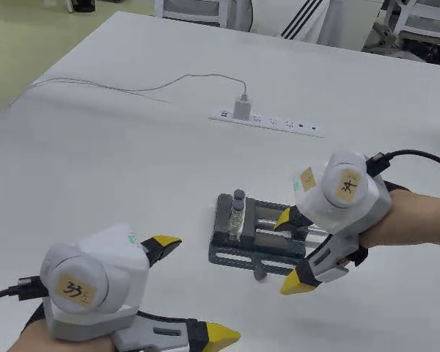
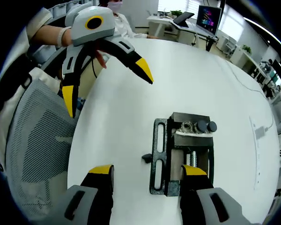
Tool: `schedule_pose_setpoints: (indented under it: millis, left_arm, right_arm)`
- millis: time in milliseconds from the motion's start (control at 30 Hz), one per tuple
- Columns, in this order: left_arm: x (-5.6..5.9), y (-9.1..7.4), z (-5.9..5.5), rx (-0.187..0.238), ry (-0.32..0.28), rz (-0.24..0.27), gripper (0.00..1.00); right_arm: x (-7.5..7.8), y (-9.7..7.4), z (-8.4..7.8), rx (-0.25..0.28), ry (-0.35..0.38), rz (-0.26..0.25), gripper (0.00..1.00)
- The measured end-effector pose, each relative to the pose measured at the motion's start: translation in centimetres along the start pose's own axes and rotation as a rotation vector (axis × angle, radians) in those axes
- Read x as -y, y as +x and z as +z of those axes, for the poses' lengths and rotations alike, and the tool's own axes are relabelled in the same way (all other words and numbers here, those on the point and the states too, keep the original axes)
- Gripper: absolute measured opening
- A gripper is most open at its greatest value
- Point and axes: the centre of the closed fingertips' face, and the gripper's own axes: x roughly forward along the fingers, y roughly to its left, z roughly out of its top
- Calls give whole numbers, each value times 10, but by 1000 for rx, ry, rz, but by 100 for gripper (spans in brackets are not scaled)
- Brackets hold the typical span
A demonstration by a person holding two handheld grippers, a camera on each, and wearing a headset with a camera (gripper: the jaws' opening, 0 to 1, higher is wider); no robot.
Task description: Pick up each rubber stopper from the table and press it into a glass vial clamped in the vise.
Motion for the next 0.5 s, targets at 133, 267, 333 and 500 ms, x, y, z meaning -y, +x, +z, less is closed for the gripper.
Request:
schedule_pose_setpoints:
  millis: [133, 267, 333, 500]
  left_arm:
    - [1, 11, 1, -11, 23, -16, 82]
    - [1, 19, 3, -16, 43, -30, 80]
    - [1, 23, 5, -16, 54, -37, 78]
    - [0, 30, 6, -21, 73, -46, 75]
  right_arm:
    - [-3, -7, -8, 16, 33, -18, 56]
    - [-8, -13, -16, 47, 79, -30, 57]
    - [-13, -15, -17, 89, 135, -25, 60]
    - [-19, -23, -26, 166, 209, -49, 68]
